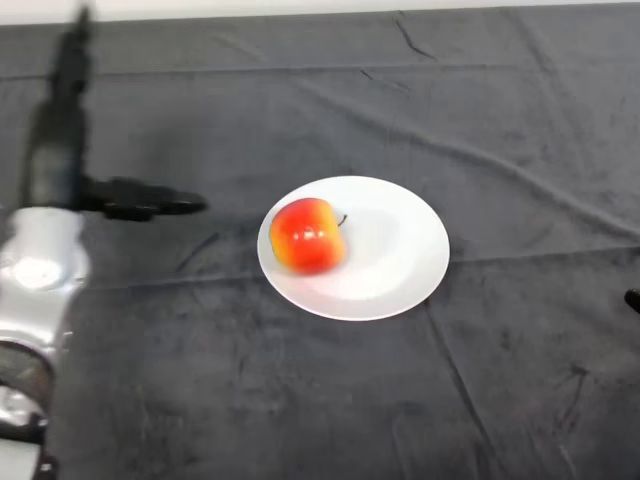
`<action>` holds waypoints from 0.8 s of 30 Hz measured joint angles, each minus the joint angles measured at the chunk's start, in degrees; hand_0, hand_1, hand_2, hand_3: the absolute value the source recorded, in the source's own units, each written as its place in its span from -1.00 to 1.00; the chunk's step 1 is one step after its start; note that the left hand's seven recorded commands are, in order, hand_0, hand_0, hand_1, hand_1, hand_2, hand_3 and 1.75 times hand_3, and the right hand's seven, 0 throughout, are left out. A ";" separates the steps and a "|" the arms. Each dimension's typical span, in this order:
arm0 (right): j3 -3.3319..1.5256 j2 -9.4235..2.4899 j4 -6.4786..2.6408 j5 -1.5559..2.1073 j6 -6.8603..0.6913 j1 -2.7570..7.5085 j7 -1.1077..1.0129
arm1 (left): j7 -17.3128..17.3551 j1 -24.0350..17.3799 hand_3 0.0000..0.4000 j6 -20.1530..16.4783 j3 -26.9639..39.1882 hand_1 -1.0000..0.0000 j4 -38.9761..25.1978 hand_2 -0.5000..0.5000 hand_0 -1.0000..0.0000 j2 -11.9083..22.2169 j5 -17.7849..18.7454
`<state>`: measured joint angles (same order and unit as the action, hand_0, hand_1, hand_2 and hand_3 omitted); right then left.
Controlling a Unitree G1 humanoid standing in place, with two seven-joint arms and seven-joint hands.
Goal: Move the apple to the plate
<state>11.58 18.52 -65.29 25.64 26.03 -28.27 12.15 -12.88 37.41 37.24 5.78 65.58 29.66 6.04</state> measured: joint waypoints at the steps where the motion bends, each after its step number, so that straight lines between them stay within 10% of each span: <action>1: 0.01 0.01 -0.02 0.00 0.00 0.01 0.00 | -0.05 -0.73 -1.00 -0.30 0.94 1.00 0.11 0.00 1.00 0.79 0.61; 24: 0.01 0.02 -0.59 0.05 -0.04 0.01 -0.01 | -19.50 -7.45 -1.00 -6.31 6.29 1.00 2.58 0.00 1.00 4.71 -1.34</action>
<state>11.59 18.53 -65.88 25.69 25.99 -28.26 12.14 -32.38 29.96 30.94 12.07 68.16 34.37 4.70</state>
